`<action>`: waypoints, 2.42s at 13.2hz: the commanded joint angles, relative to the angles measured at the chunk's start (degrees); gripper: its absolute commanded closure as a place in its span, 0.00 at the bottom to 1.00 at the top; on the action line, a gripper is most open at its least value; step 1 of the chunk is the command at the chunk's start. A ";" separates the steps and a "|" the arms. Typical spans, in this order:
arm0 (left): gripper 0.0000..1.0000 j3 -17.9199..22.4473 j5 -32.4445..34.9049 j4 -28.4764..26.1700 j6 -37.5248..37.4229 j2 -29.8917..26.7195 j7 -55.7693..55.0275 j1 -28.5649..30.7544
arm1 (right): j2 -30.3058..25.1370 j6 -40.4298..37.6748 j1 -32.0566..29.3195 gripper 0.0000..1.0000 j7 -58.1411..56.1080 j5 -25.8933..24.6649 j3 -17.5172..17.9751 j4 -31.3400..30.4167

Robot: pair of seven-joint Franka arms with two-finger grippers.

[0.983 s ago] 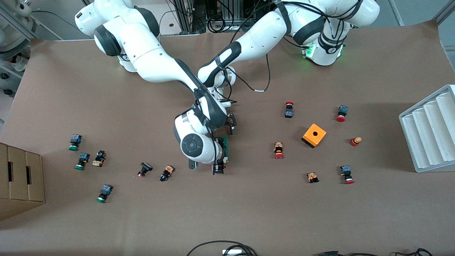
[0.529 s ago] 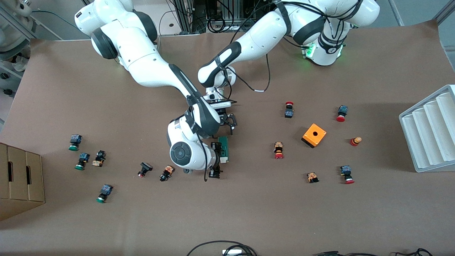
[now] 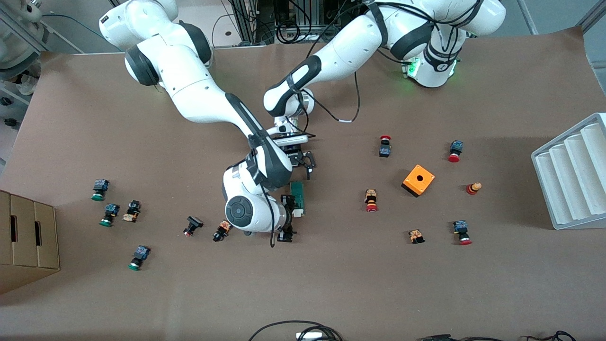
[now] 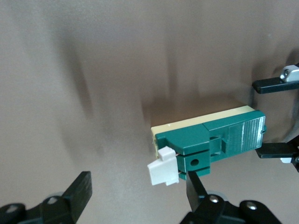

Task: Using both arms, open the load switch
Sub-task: 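Press the white lever down with the right gripper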

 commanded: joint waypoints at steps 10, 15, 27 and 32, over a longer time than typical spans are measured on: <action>0.00 0.65 0.80 1.40 -0.15 1.70 -1.44 -0.45 | 2.16 -2.44 0.60 0.25 2.40 2.72 -0.27 3.15; 0.00 0.65 0.88 1.40 -0.15 1.70 -1.44 -0.45 | 2.33 -2.09 0.69 0.37 3.28 2.72 -0.10 3.06; 0.00 0.65 0.88 1.40 -0.15 1.70 -1.44 -0.45 | 1.90 -2.35 0.78 0.60 4.25 2.72 0.08 2.54; 0.00 0.65 0.88 1.32 -0.24 1.70 -1.53 -0.45 | 1.11 -2.70 1.13 0.72 4.25 2.81 0.08 1.40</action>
